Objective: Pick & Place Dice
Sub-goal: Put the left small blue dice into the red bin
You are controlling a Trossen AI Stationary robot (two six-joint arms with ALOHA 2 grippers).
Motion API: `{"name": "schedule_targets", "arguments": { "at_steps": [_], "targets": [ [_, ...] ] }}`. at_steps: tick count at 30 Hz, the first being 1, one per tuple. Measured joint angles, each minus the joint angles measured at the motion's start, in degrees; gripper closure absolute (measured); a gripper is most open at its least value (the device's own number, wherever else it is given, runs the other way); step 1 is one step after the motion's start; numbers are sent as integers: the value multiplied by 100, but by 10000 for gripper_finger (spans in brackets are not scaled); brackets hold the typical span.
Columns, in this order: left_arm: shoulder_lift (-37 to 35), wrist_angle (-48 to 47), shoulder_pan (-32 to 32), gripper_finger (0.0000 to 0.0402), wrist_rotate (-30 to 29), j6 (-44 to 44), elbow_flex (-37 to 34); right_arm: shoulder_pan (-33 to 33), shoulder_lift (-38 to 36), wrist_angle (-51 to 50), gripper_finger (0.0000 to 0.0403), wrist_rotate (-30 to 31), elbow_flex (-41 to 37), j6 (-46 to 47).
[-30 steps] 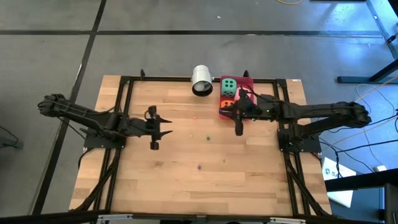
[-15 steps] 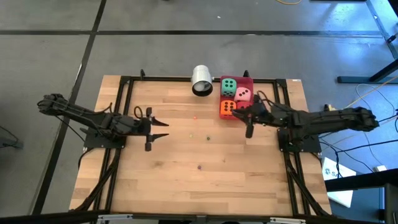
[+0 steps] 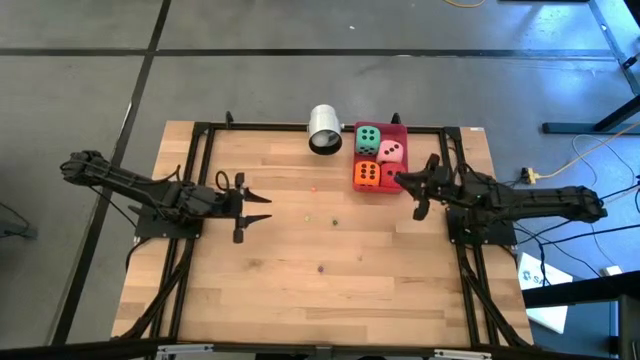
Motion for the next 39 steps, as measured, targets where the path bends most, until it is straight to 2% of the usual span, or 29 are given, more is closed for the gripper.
{"name": "schedule_targets", "arguments": {
  "at_steps": [4, 13, 18, 26, 35, 39],
  "targets": [
    [0, -2, 0, 231, -2, 9, 0, -2, -76, -446, 354, 800, -4, 20],
    [2, 18, -2, 231, -51, 56, 0, -240, -76, -431, 354, 983, 9, 45],
    [2, 174, 0, 231, -211, 252, 0, -495, 123, -544, 354, 1021, 344, 27],
    [7, 302, 266, 231, -179, 362, 4, -1058, 1037, -1704, 354, 1027, 1494, 3],
    [8, 341, 729, 231, 629, 307, 4, -1908, 2438, -2360, 354, 508, 2593, -346],
    [63, 337, 813, 231, 776, 288, 4, -2511, 3078, -2711, 354, 4, 3025, -504]
  ]
}}
